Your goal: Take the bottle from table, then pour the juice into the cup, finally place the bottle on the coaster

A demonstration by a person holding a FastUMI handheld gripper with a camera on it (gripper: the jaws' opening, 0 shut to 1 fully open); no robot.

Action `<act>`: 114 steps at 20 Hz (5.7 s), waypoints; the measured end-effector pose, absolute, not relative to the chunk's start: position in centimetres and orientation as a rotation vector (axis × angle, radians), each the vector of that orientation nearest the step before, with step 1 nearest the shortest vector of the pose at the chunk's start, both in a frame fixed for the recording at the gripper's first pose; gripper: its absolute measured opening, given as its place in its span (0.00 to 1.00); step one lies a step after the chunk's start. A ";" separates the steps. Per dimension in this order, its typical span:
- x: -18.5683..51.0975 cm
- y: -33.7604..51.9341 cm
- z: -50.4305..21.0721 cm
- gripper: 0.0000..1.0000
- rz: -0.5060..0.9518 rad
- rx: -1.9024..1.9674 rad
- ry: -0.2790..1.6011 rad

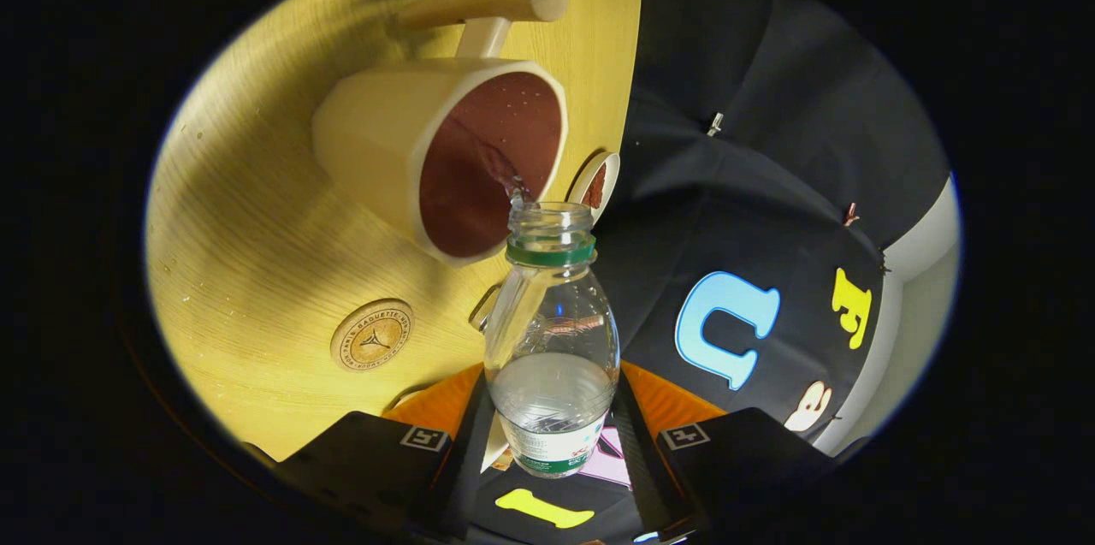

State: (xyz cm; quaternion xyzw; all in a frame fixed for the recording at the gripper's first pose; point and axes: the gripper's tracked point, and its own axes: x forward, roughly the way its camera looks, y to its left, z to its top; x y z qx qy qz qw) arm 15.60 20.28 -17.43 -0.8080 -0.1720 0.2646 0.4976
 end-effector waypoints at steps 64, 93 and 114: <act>12.7 16.5 -11.5 0.75 0.589 -1.714 -0.179; 20.3 13.9 -10.2 0.75 0.491 -0.194 0.242; 24.9 15.2 -18.8 0.75 0.517 0.014 0.248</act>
